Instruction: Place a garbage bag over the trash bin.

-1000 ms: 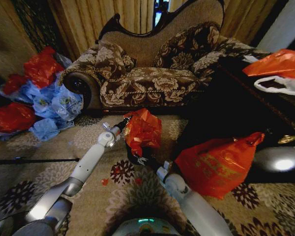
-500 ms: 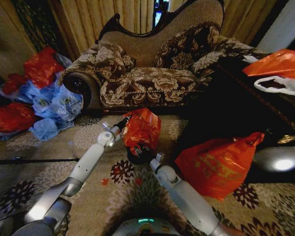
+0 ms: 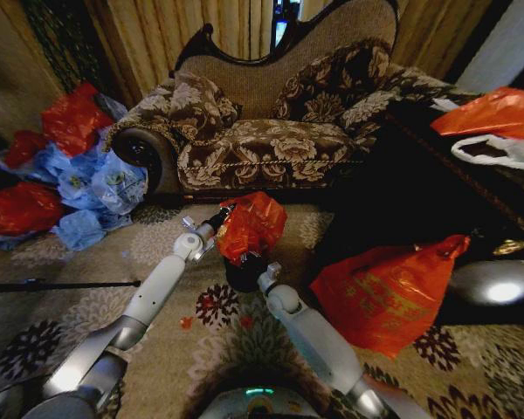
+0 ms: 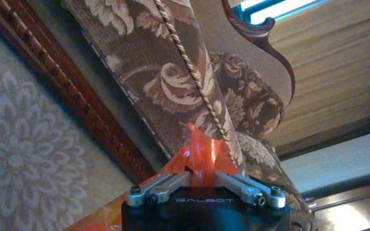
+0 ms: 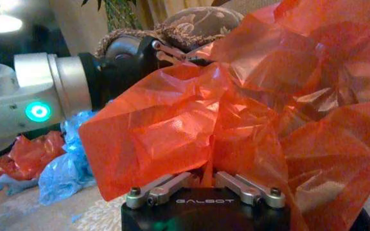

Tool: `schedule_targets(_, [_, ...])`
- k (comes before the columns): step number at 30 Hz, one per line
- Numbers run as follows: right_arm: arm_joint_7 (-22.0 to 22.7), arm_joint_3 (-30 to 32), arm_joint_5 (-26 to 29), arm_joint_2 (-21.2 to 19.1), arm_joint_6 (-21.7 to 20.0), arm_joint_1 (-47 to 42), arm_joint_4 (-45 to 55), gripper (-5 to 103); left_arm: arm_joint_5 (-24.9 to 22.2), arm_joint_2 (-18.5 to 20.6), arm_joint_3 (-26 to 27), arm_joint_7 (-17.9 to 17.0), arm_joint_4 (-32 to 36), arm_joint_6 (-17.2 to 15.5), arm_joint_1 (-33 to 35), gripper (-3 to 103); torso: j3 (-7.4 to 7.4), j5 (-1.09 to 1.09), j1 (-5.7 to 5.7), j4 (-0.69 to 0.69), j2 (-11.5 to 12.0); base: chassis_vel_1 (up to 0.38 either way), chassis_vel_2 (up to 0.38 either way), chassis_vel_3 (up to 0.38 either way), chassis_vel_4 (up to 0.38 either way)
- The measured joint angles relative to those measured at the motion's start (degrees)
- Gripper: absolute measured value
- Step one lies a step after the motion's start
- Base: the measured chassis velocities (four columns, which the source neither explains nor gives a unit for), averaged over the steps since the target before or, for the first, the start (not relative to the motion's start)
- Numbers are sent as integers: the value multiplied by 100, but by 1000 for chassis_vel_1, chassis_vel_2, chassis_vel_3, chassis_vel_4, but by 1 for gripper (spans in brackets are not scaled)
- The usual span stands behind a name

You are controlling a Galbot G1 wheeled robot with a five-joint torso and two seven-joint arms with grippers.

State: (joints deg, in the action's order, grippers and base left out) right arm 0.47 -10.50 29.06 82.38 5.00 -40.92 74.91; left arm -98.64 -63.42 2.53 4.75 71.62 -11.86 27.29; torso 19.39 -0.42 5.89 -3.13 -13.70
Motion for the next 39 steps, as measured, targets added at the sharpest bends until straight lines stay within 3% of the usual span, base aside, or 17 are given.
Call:
schedule_targets(9, [-76,-25,-497,190,243,136,-436,0,-5,11,32,8,38,-1,49,0,-1,0,0,0,0,0,0,0,0])
schedule_targets(13, [30,-200,-588,25,-80,124,-242,-1,4,7,76,9,70,0,107,0,-1,1,0,1,0,0,0,0,0])
schedule_targets(15, [98,-293,-586,-119,-253,105,-115,10,25,6,105,9,101,4,168,0,-1,1,-1,0,0,0,0,0,0])
schedule_targets(22, [150,-333,-532,-312,-619,101,136,26,61,-1,146,14,114,9,245,0,-1,2,-1,2,0,0,0,0,0])
schedule_targets(25, [146,-346,-362,-610,-1174,82,531,42,80,-17,149,28,102,10,265,0,-1,1,-1,0,0,0,0,0,0])
schedule_targets(27, [148,-350,-280,-733,-1283,16,709,48,84,-31,142,38,65,10,253,0,-1,1,-1,1,0,0,0,0,0])
schedule_targets(29, [149,-346,-238,-813,-1282,-64,814,53,86,-41,133,50,31,11,232,0,-1,1,-1,1,0,0,0,0,0])
schedule_targets(30, [161,-320,-148,-914,-1254,-195,975,65,87,-51,119,66,-4,10,205,0,-1,2,-1,1,0,0,0,0,0])
schedule_targets(34, [169,-278,-96,-1051,-1216,-407,1161,71,90,-70,111,82,-35,10,183,0,-1,2,-1,0,0,0,0,0,0])
schedule_targets(36, [173,-182,-85,-1169,-1171,-675,1382,87,94,-70,104,98,-53,8,188,0,-1,2,-1,0,0,0,0,0,0])
schedule_targets(38, [177,-130,-69,-1213,-1166,-800,1497,87,94,-67,103,104,-55,7,200,0,-1,3,-1,0,0,0,0,0,0])
schedule_targets(39, [184,-74,-44,-1255,-1163,-897,1597,92,94,-65,104,105,-54,7,209,0,-1,2,-1,2,0,0,0,0,0])
